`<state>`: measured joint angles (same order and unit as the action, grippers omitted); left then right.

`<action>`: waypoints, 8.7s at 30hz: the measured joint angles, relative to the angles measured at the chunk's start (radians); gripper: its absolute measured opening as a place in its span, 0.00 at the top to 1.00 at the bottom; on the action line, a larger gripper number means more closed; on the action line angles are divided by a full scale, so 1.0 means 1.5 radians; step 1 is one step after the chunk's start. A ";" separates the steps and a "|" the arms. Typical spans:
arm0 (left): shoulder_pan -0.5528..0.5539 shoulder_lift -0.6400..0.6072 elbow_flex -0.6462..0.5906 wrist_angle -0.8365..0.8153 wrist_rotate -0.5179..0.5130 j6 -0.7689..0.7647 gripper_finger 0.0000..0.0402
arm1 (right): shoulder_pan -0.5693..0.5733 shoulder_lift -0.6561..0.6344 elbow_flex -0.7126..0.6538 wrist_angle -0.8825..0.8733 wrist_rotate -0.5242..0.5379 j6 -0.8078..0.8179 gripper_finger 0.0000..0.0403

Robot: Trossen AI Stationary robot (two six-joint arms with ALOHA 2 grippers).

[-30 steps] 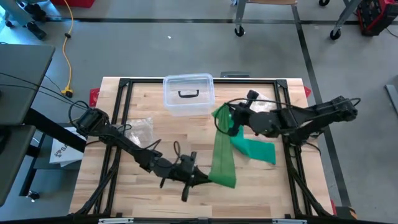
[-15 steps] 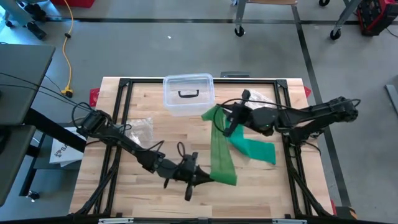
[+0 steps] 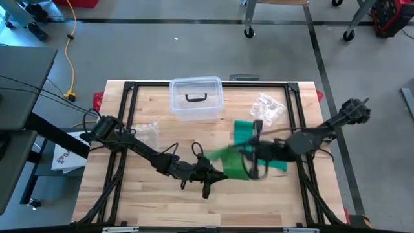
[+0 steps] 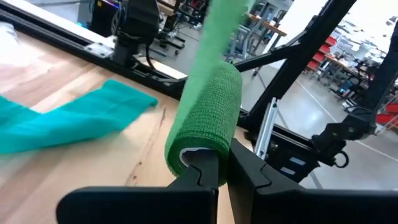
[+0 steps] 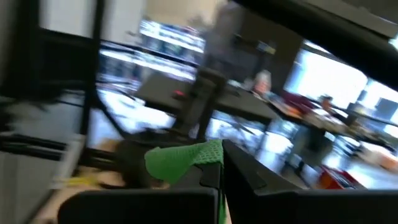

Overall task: Roll bandage
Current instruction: Roll the green bandage

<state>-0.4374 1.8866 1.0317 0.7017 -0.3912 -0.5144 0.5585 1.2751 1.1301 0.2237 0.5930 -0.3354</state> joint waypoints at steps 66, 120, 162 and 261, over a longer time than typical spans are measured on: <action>-0.149 -0.237 0.114 -0.153 -0.310 0.652 0.99 | 0.202 0.126 0.117 -0.284 0.069 -0.009 0.56; -0.181 -0.115 0.254 -0.358 -0.474 0.701 0.99 | 0.154 0.113 -0.046 0.239 0.037 0.095 0.99; -0.171 -0.116 0.254 -0.365 -0.488 0.664 0.99 | 0.151 0.109 -0.006 0.287 0.068 0.048 1.00; -0.208 -0.077 0.254 -0.115 -0.541 0.945 0.99 | 0.121 0.095 -0.010 -0.127 -0.043 0.305 0.81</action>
<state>-0.7491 1.7718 1.4124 0.5289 -1.2022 0.9025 0.7401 1.4181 1.1149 0.0327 0.5290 0.1226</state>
